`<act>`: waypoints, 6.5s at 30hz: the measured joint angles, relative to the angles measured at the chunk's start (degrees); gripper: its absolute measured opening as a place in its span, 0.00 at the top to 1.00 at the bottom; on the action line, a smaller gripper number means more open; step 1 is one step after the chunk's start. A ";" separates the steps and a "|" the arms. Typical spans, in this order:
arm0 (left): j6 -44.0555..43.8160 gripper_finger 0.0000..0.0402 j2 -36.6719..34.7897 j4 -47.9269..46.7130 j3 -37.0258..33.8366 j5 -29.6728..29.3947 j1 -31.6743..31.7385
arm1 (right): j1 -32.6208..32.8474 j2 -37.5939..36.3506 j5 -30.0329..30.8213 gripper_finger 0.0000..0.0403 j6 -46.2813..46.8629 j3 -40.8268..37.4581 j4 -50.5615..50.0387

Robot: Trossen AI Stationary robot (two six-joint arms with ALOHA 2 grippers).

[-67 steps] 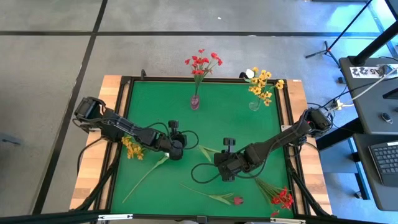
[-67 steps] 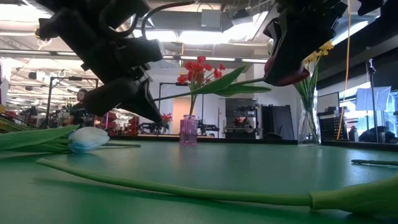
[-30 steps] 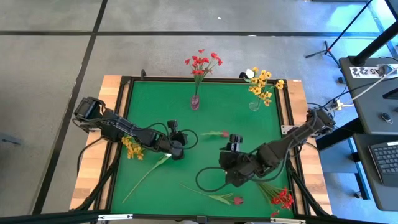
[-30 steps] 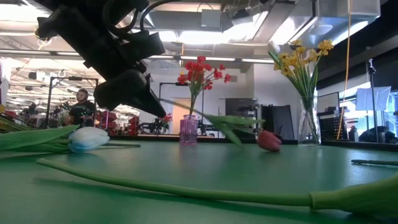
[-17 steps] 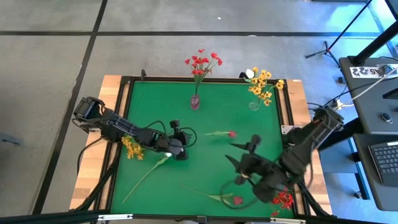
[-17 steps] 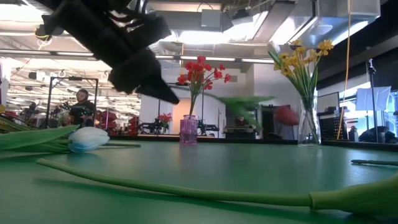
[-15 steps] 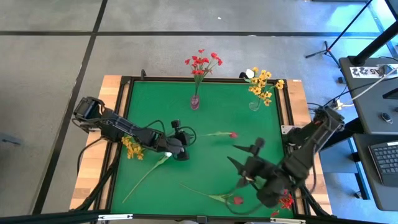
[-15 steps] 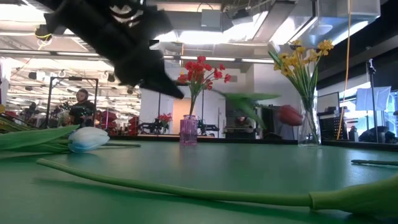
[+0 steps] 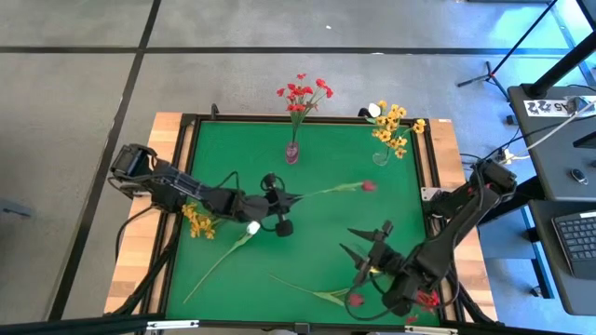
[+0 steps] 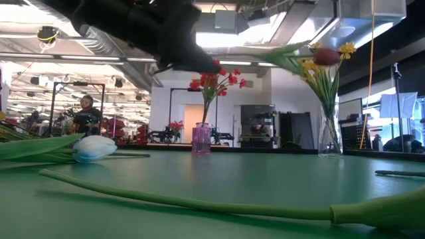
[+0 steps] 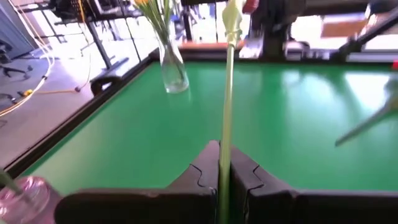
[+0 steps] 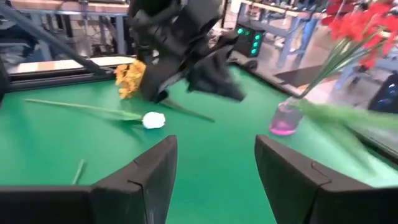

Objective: Sort flowers into vase by color
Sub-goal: Put the top red flower into the pink vase

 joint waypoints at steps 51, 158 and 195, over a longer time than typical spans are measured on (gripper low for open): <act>-3.54 1.00 -6.12 11.08 -0.02 17.00 -3.26 | -30.86 -0.24 -52.27 0.50 -51.05 -32.37 117.39; -6.00 0.78 -3.93 -12.66 10.29 24.14 5.61 | -30.71 -0.23 -43.26 0.96 -51.05 -32.29 100.12; -1.65 1.00 -6.14 -15.60 10.21 19.95 5.34 | -29.83 -0.31 -42.22 0.42 -53.06 -32.29 97.45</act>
